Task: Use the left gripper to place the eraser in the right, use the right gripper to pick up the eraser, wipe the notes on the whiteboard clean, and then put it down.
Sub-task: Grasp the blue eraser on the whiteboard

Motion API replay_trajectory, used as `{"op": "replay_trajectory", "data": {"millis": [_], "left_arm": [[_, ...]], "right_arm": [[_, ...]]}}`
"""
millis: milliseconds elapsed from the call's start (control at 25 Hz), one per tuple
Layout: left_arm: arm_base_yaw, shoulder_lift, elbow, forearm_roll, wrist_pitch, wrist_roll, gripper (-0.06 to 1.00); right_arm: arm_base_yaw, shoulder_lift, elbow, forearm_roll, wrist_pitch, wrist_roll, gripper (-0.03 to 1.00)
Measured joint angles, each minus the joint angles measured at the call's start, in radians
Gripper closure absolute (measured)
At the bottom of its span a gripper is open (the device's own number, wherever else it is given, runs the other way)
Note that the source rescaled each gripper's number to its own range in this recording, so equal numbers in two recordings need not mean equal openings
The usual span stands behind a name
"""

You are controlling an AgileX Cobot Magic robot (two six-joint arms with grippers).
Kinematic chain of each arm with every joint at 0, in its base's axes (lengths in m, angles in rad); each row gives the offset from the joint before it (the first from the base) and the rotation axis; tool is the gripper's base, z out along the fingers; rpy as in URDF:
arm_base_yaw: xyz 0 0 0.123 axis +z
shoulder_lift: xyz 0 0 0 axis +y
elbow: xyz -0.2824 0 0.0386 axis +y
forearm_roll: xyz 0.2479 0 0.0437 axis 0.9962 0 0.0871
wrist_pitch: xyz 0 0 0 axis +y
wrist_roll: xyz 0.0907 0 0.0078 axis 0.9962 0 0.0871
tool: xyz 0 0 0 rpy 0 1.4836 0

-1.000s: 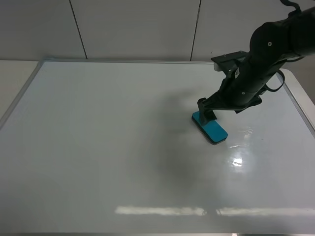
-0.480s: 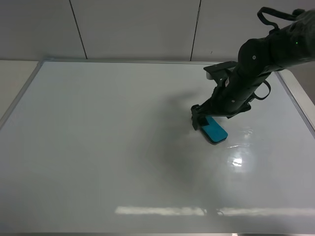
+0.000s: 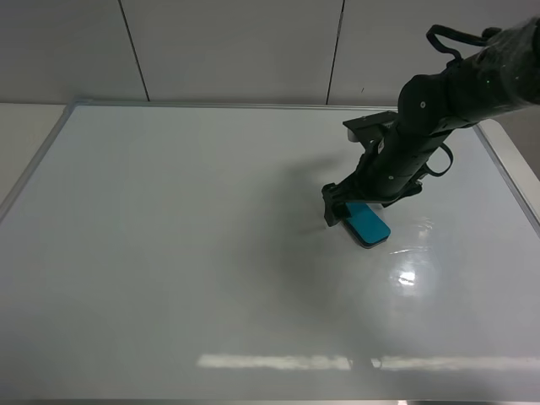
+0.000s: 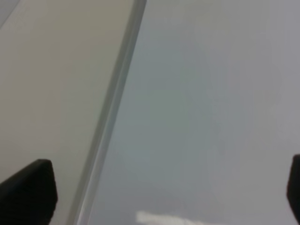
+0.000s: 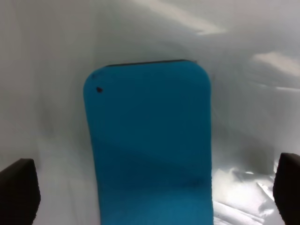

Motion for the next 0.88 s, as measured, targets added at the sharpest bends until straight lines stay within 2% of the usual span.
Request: {"op": "replay_trajectory", "data": {"millis": [680,720,800,880], "left_arm": [[0.000,0.000,0.000,0.000,0.000,0.000,-0.06],[0.000,0.000,0.000,0.000,0.000,0.000,-0.06],[0.000,0.000,0.000,0.000,0.000,0.000,-0.06],[0.000,0.000,0.000,0.000,0.000,0.000,-0.06]], "right_arm": [[0.000,0.016,-0.002,0.000,-0.025,-0.003,-0.03],[0.000,0.016,-0.002,0.000,-0.025,-0.003,0.08],[0.000,0.016,-0.002,0.000,-0.025,-0.003,0.41],[0.000,0.016,-0.002,0.000,-0.025,-0.001,0.97]]}}
